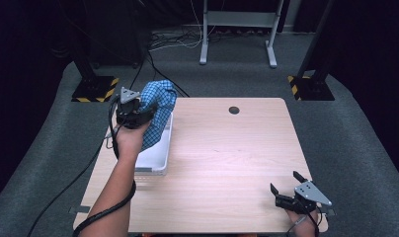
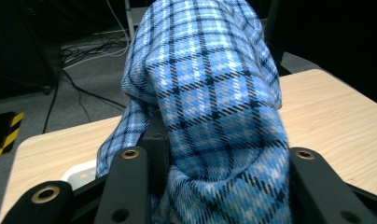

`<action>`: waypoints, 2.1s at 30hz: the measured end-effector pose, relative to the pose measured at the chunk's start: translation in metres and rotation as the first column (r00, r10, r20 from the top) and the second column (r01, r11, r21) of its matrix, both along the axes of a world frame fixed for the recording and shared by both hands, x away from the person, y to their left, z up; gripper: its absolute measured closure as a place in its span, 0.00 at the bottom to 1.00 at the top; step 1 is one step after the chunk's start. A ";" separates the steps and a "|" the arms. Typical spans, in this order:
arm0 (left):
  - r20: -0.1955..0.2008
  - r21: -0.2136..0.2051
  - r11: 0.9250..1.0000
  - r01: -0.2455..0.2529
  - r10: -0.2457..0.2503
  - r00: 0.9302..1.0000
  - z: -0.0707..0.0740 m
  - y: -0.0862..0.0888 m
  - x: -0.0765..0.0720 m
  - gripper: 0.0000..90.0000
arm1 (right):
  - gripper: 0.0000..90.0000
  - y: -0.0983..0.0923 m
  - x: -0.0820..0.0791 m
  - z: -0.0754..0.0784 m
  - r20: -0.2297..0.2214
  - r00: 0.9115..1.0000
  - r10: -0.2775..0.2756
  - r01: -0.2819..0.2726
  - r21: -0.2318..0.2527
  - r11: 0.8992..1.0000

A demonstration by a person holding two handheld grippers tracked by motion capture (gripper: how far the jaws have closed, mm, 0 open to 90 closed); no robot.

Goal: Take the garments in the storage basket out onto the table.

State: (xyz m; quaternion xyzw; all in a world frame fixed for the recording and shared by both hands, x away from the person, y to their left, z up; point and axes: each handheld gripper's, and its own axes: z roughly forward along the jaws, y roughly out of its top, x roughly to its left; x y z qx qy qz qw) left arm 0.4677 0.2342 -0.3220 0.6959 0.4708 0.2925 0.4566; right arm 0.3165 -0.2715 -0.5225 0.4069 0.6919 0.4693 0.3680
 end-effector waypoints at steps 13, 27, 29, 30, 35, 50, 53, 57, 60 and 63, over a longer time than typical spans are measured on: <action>0.003 -0.017 0.997 0.078 -0.078 0.997 -0.003 -0.043 0.005 0.65 | 0.04 0.000 0.000 0.000 0.001 1.000 -0.006 0.006 0.002 1.000; 0.008 -0.028 0.989 0.148 -0.147 0.989 -0.006 -0.083 0.007 0.65 | 0.04 0.000 0.000 0.000 -0.003 1.000 -0.010 0.010 0.001 1.000; 0.008 -0.030 0.986 0.163 -0.163 0.987 -0.007 -0.092 0.007 0.65 | 0.04 0.000 0.000 0.000 -0.003 1.000 -0.010 0.010 0.000 1.000; 0.007 -0.033 0.985 0.168 -0.168 0.986 -0.007 -0.096 0.008 0.65 | 0.04 0.000 0.000 0.000 -0.005 1.000 -0.010 0.010 -0.001 1.000; 0.013 -0.033 0.981 0.191 -0.191 0.981 -0.007 -0.111 0.008 0.65 | 0.04 0.000 0.000 0.000 -0.004 1.000 -0.010 0.010 -0.001 1.000; 0.018 -0.039 0.965 0.260 -0.260 0.965 -0.008 -0.155 0.010 0.65 | 0.04 0.000 0.000 0.000 -0.005 1.000 -0.010 0.010 0.003 1.000; 0.020 -0.041 0.962 0.271 -0.271 0.962 -0.008 -0.162 0.010 0.65 | 0.04 0.000 0.000 0.000 -0.004 1.000 -0.009 0.009 0.002 1.000; 0.018 -0.041 0.956 0.289 -0.288 0.957 -0.009 -0.172 0.009 0.65 | 0.04 0.000 0.001 0.000 -0.005 1.000 -0.008 0.008 0.002 1.000; 0.017 -0.027 0.954 0.298 -0.298 0.954 -0.009 -0.177 0.009 0.65 | 0.04 0.000 0.000 0.000 -0.004 1.000 -0.008 0.008 0.002 1.000; 0.019 -0.029 0.954 0.299 -0.298 0.954 -0.010 -0.178 0.009 0.65 | 0.04 0.000 0.000 0.000 -0.002 1.000 -0.008 0.008 0.004 1.000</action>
